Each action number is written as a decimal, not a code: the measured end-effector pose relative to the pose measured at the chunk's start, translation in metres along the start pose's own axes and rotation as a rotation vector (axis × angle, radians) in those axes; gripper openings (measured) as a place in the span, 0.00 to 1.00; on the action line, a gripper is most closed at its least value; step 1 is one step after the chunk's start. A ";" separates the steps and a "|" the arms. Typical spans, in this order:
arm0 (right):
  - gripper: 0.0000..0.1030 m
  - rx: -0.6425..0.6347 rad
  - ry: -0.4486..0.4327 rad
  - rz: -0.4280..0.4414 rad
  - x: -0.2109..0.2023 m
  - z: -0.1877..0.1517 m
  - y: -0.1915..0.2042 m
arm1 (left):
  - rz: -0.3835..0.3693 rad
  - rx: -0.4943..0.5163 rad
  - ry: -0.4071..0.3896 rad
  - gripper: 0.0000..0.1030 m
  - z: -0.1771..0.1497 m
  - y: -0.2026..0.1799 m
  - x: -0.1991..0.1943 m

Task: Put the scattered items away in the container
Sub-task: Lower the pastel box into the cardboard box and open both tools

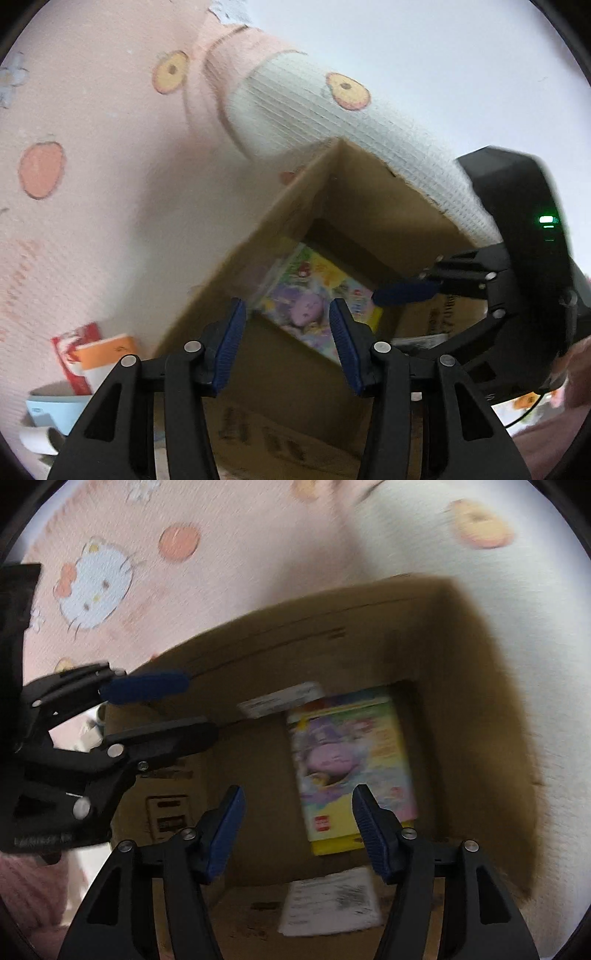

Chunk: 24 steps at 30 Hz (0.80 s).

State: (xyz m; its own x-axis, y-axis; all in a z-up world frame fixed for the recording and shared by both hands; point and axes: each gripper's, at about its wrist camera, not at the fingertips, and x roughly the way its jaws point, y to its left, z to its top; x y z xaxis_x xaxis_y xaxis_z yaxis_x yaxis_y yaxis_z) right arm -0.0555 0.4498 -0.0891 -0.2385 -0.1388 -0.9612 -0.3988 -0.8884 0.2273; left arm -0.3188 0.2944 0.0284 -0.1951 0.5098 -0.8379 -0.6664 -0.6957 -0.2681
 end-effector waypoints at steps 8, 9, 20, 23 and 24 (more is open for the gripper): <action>0.09 0.186 0.130 0.175 0.064 0.004 -0.010 | 0.064 -0.003 -0.043 0.07 -0.018 0.025 -0.017; 0.09 0.207 0.153 0.184 0.073 0.002 -0.012 | 0.063 -0.006 -0.033 0.07 -0.020 0.028 -0.016; 0.10 0.550 0.302 0.199 0.139 -0.017 -0.060 | 0.068 -0.014 -0.024 0.07 -0.020 0.025 -0.016; 0.09 0.605 0.274 0.146 0.139 -0.018 -0.075 | 0.062 -0.036 -0.023 0.07 -0.016 0.024 -0.013; 0.09 0.626 0.250 0.109 0.134 -0.020 -0.080 | 0.060 -0.038 -0.023 0.07 -0.016 0.023 -0.012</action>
State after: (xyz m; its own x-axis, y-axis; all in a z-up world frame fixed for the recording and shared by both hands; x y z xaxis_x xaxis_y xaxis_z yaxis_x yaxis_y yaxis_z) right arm -0.0379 0.4935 -0.2390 -0.1247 -0.3765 -0.9180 -0.8391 -0.4537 0.3001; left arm -0.3207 0.2643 0.0249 -0.2504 0.4778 -0.8420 -0.6250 -0.7440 -0.2363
